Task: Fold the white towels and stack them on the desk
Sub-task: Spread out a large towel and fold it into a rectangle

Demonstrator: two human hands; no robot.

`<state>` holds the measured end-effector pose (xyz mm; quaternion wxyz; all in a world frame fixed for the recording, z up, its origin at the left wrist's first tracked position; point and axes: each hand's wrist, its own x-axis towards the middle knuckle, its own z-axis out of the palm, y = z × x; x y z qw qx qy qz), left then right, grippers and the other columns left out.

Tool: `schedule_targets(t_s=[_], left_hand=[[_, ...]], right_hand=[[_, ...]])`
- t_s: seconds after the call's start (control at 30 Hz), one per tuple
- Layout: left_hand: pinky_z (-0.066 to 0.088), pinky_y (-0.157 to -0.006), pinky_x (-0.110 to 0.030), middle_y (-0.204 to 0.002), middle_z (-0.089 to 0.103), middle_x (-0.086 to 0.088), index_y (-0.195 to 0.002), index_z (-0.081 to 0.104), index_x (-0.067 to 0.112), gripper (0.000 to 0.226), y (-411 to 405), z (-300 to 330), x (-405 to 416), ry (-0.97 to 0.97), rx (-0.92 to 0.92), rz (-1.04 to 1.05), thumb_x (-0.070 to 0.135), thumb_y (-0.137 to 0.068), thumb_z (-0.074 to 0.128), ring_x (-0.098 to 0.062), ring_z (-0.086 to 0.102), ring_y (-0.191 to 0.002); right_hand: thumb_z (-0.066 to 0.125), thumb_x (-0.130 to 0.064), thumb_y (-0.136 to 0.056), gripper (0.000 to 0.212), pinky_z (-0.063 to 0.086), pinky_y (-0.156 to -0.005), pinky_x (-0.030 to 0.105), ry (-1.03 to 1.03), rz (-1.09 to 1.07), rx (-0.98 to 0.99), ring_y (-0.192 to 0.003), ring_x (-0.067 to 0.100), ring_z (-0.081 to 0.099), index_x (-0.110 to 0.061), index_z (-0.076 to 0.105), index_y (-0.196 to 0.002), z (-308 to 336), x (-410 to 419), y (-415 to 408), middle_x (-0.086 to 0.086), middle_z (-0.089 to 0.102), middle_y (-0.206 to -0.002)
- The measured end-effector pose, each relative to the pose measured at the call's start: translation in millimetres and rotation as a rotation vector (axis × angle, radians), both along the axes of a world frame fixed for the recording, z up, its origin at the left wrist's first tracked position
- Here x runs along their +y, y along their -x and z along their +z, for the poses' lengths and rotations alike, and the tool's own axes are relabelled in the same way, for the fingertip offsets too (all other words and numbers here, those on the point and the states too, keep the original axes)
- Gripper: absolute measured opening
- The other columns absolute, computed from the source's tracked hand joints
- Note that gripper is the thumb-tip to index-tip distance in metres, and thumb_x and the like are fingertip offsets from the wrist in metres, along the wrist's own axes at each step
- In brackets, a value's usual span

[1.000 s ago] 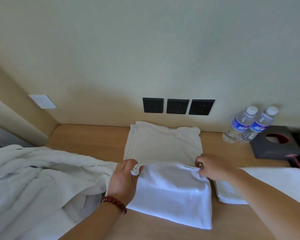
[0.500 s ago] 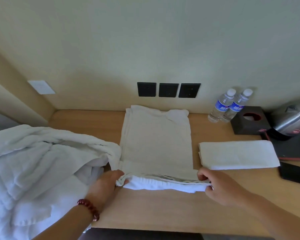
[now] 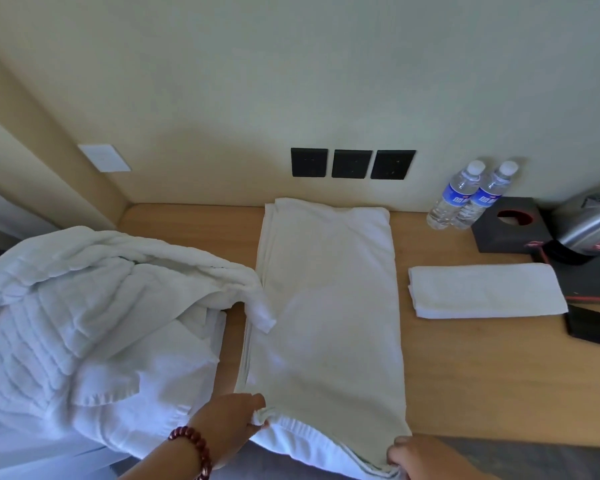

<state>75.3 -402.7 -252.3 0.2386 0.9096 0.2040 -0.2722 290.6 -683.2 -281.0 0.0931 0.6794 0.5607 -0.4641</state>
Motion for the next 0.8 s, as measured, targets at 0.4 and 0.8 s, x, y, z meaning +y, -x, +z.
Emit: schedule_targets(t_s=[0.4, 0.8], left_hand=[[0.045, -0.074, -0.008, -0.103, 0.065, 0.006, -0.119, 0.058, 0.024, 0.026, 9.2, -10.3, 12.0, 0.132, -0.051, 0.548, 0.040, -0.099, 0.057, -0.010, 0.064, -0.094], [0.046, -0.085, -0.037, -0.104, 0.064, -0.006, -0.123, 0.060, 0.010, 0.035, -73.1, -31.4, 32.0, 0.053, -0.197, 0.938, 0.035, -0.099, 0.057, -0.030, 0.062, -0.099]], right_hand=[[0.061, -0.022, -0.070, 0.006, 0.036, -0.058, 0.026, -0.076, -0.849, 0.149, -0.063, 0.007, 0.054, -0.018, 0.061, -0.075, -3.1, 13.6, -36.5, -0.009, 0.060, -0.065], [0.055, -0.021, -0.101, 0.015, 0.055, -0.089, 0.043, -0.339, -1.620, 0.288, -0.092, 0.018, 0.067, -0.025, 0.065, -0.111, -49.1, 52.8, -56.8, -0.002, 0.071, -0.101]])
